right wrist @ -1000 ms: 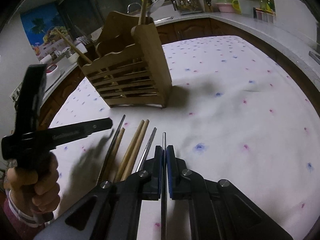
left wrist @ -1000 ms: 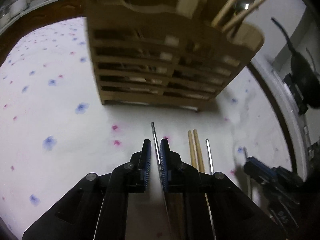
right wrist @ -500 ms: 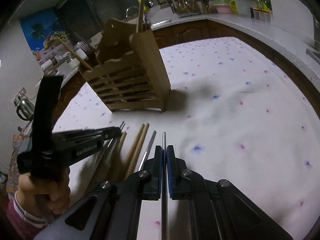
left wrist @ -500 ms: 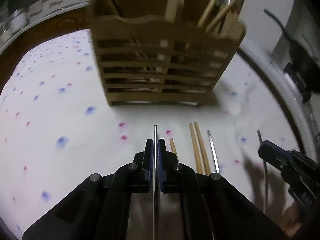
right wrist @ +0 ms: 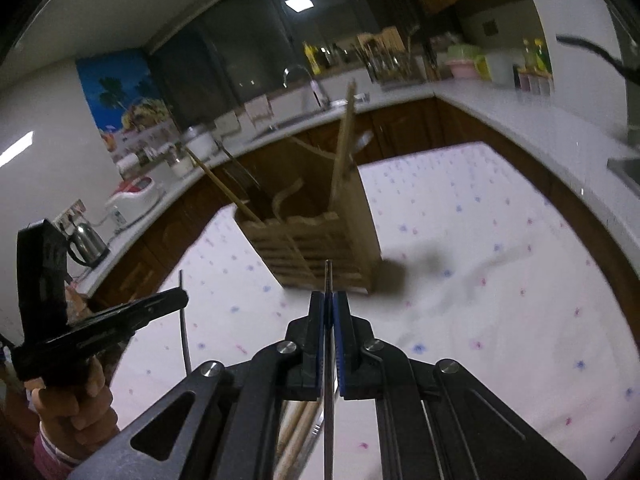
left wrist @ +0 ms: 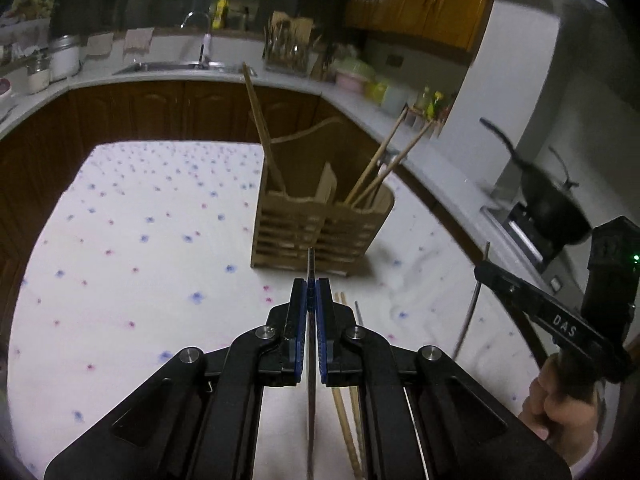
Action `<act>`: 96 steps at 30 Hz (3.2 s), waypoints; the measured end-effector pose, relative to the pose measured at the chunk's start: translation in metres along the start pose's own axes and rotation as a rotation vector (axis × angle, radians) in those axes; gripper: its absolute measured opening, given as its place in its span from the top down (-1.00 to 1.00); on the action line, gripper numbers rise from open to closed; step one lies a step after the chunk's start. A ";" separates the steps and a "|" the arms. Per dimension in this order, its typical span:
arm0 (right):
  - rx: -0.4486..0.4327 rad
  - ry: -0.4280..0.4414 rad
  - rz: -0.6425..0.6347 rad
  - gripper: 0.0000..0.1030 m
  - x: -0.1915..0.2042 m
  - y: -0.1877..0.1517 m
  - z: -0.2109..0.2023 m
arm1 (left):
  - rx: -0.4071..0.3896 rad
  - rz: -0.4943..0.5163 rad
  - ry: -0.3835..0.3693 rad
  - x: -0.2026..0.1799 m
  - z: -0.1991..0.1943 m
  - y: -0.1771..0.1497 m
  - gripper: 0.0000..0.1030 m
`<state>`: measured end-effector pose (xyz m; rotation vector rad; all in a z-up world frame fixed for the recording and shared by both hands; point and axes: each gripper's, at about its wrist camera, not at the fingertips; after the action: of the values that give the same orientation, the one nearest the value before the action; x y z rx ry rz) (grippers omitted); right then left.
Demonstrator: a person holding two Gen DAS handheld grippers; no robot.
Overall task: Organize utensils
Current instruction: 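Lift both metal chopsticks and carry them over the wooden holder, then lower the metal chopsticks into the holder, open both grippers and withdraw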
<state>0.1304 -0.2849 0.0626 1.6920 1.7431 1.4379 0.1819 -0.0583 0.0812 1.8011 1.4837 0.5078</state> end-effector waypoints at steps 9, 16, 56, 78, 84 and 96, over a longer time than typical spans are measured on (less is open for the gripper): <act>-0.073 0.017 -0.037 0.91 0.017 0.019 -0.020 | -0.049 -0.028 -0.004 0.011 -0.022 0.006 0.93; -0.103 0.019 -0.045 0.91 0.018 0.030 -0.028 | -0.098 -0.038 0.002 0.012 -0.036 0.013 0.93; -0.337 -0.080 -0.060 0.91 -0.013 0.127 0.042 | -0.343 -0.196 0.148 0.017 0.064 0.133 0.93; -0.192 -0.073 0.017 0.78 -0.040 0.107 0.076 | -0.239 -0.119 0.124 0.003 0.083 0.120 0.85; -0.250 -0.045 0.028 -0.06 -0.035 0.110 0.051 | -0.300 -0.137 0.098 0.002 0.048 0.117 0.13; -0.300 -0.008 0.083 -0.91 -0.029 0.072 0.000 | -0.295 -0.236 0.152 0.034 -0.001 0.058 -0.70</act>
<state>0.1780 -0.3255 0.1088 1.6211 1.3840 1.6319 0.2287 -0.0294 0.1198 1.3655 1.6048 0.7151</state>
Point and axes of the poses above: each gripper's, at about its wrist camera, not at the fingertips, and z roughly the way its jaws point, x to its left, y to its top, and after that the axes turned 12 degrees about y, right-handed
